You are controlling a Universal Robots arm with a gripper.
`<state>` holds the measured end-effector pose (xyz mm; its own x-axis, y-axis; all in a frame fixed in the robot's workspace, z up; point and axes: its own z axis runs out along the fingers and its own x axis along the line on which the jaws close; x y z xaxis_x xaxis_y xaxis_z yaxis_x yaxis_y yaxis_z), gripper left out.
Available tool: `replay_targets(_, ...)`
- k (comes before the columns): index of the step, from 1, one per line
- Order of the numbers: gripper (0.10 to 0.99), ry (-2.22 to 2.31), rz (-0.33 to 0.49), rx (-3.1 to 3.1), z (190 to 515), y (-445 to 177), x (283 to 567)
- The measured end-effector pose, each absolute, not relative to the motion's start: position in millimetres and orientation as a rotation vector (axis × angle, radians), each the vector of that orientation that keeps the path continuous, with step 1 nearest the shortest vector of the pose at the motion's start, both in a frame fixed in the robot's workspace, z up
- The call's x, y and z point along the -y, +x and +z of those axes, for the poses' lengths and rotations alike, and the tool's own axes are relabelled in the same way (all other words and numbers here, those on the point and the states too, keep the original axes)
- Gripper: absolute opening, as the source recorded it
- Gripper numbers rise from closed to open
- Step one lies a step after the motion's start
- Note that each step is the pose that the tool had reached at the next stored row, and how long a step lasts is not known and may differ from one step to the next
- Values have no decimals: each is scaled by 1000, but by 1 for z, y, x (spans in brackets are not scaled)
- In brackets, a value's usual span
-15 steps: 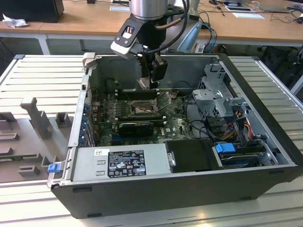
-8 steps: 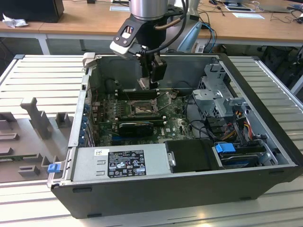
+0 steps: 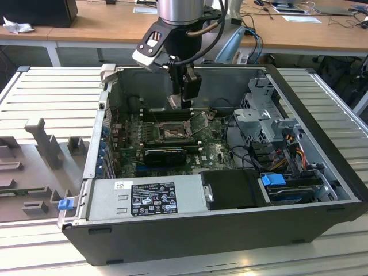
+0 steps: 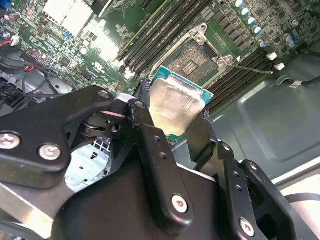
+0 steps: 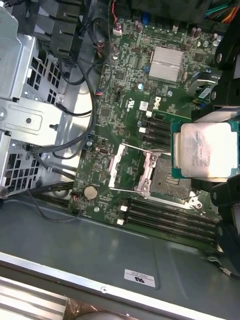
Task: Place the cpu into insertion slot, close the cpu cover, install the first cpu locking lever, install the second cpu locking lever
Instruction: 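Place the cpu into insertion slot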
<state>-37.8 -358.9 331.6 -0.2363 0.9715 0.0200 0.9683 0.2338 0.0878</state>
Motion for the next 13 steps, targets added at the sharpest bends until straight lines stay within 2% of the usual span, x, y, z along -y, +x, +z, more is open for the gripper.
replay_targets(13, 525, 2006, 124, -2360, 329, -38, 359)
